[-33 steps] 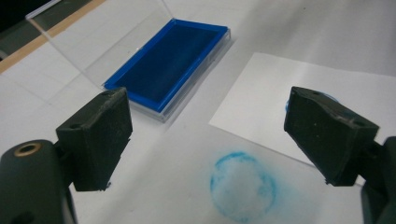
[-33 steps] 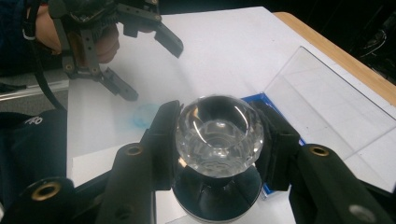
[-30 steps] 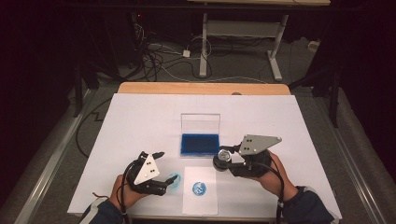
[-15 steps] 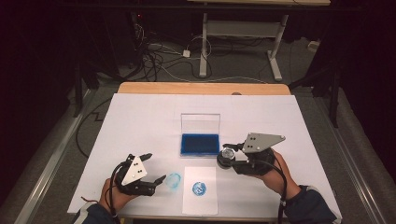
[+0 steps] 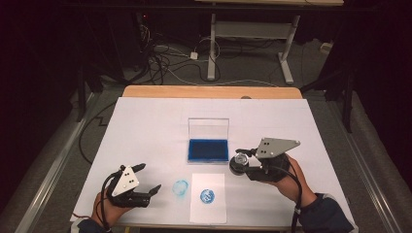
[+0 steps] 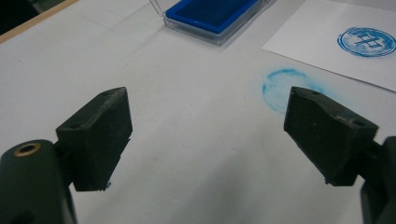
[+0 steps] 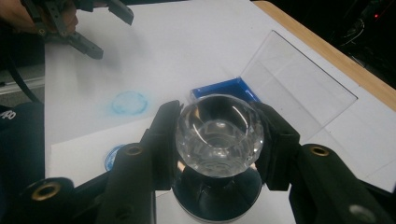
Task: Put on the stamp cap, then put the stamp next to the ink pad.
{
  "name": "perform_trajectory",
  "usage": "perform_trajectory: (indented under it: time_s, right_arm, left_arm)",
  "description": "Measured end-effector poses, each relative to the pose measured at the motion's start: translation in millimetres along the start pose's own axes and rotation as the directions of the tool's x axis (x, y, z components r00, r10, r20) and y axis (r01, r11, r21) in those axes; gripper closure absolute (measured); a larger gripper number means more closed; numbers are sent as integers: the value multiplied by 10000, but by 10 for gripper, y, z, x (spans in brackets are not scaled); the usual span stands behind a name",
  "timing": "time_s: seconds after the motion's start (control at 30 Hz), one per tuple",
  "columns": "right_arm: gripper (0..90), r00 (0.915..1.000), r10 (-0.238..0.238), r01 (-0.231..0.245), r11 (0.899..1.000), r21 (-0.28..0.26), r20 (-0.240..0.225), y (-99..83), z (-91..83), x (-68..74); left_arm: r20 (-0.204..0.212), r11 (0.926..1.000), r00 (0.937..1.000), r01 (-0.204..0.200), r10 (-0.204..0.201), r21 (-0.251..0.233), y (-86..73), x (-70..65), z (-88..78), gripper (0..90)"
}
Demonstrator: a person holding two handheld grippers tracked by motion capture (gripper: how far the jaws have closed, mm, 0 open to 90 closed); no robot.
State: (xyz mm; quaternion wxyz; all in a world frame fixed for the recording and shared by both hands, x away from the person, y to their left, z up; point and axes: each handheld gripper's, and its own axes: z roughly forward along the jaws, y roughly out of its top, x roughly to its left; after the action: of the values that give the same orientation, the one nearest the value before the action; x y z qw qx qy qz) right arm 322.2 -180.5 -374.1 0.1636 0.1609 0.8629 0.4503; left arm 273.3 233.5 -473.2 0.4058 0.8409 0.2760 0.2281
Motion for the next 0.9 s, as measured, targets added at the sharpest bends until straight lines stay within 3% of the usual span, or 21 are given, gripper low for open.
perform_trajectory:
  time_s: [0.2, 0.23, 0.5, 0.9]
  right_arm:
    - [569, 9999, 122, -123, 9999, 70, 116, -15, 6, -37]
    - [570, 9998, 147, -147, 9999, 58, 100, -18, 10, -44]
    - [569, 9980, 412, -421, 9989, 187, 478, -58, 12, -163]
    - [569, 9935, 628, -691, 9955, 648, 946, -100, 183, -372]
  left_arm:
    - [-27, 9999, 10000, 14, -14, 111, -22, -12, -17, 145]
    - [-164, 9997, 9996, -228, 230, 84, -20, 3, -8, 146]
    - [-114, 9995, 9996, -273, 275, 168, -19, -10, 16, 146]
    - [-38, 9990, 9992, -399, 399, 184, -5, -24, 30, 147]
